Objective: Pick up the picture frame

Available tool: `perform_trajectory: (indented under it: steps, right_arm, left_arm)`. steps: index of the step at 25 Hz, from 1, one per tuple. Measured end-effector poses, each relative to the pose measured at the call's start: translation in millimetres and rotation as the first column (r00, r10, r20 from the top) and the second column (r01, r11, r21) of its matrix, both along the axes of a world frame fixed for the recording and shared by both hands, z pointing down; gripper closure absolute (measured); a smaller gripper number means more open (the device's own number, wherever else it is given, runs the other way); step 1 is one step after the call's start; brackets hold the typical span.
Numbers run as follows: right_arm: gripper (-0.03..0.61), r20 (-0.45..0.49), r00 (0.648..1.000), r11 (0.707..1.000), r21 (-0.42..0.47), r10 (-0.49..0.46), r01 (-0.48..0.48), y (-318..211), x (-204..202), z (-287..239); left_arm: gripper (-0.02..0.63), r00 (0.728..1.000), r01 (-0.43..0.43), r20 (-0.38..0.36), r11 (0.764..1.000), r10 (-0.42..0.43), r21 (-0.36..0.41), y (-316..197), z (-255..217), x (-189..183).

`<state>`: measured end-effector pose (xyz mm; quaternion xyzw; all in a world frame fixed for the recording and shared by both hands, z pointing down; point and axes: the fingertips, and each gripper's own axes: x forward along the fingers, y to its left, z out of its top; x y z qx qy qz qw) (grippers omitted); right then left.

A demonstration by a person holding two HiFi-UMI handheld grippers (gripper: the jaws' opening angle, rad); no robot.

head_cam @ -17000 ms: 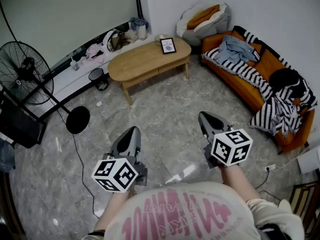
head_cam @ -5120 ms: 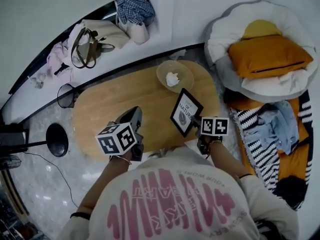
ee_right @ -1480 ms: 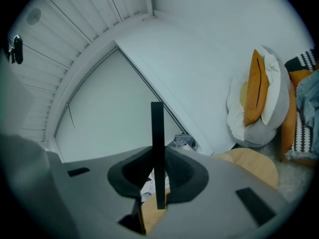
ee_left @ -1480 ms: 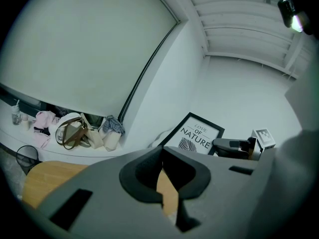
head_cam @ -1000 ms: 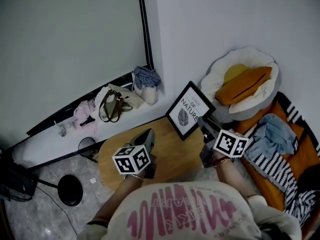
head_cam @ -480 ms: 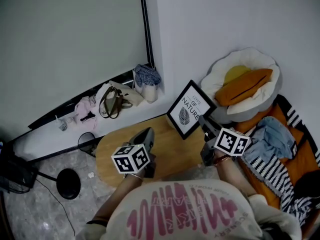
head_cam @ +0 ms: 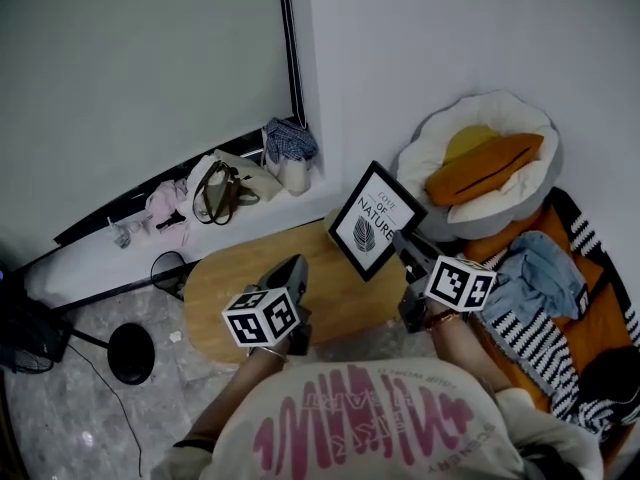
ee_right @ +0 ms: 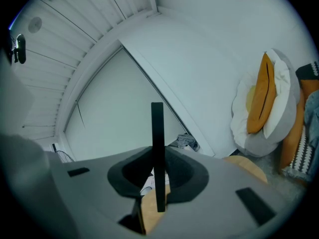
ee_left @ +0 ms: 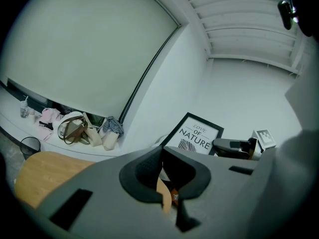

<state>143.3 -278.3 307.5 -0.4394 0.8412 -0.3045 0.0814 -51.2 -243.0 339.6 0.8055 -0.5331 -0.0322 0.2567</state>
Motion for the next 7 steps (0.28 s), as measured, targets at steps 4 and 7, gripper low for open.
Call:
perform_trajectory:
  steps: [4, 7]
  right_arm:
    - [0.505, 0.001, 1.000, 1.000, 0.000, -0.008, 0.008, 2.3, 5.6, 3.0]
    - [0.505, 0.002, 1.000, 1.000, -0.007, -0.013, 0.013, 3.4, 9.8, 6.5]
  left_arm:
    - [0.609, 1.000, 0.003, 0.005, 1.000, -0.003, -0.007, 2.4, 2.5, 5.8]
    - [0.609, 1.000, 0.007, 0.007, 1.000, -0.007, -0.013, 3.6, 5.5, 10.0]
